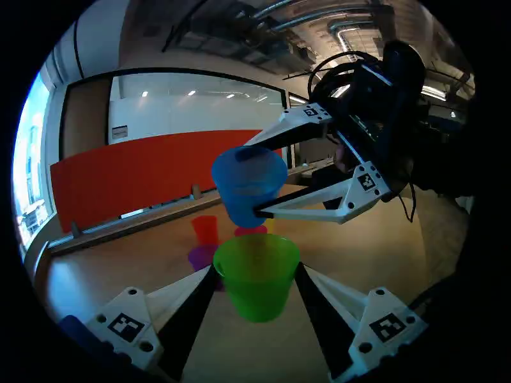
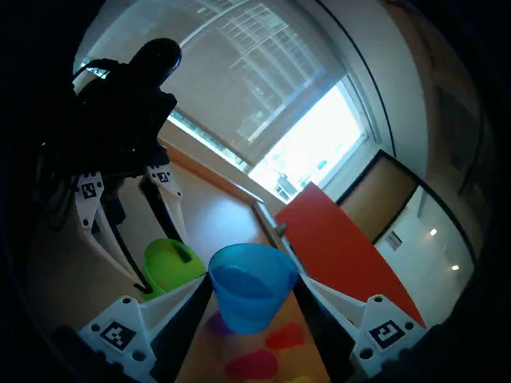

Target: Pour water

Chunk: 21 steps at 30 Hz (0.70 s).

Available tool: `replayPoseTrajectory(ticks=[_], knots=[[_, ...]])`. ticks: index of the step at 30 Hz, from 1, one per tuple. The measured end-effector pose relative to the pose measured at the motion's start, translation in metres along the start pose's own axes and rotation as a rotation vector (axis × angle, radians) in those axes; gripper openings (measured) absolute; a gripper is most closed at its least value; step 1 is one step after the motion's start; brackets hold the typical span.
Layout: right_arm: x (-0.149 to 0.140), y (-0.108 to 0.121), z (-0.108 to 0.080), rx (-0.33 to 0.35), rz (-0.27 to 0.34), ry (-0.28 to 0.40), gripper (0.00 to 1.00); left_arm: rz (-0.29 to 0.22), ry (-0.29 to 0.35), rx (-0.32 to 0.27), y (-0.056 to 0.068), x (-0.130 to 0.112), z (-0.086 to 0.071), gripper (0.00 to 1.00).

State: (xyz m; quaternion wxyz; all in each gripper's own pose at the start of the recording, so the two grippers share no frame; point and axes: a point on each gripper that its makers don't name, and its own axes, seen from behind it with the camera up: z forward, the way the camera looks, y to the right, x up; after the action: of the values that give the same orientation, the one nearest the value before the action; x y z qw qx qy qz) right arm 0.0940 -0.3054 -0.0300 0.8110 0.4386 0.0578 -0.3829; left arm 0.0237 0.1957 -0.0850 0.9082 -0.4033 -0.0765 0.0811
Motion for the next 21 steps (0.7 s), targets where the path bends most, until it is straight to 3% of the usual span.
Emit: replayPoseTrajectory(ticks=[21], knots=[[0.0042,0.0066,0.0005,0.010,-0.116,-0.006,0.91,0.008,0.020,-0.005,0.0031,0.0047,0.0020,0.86]])
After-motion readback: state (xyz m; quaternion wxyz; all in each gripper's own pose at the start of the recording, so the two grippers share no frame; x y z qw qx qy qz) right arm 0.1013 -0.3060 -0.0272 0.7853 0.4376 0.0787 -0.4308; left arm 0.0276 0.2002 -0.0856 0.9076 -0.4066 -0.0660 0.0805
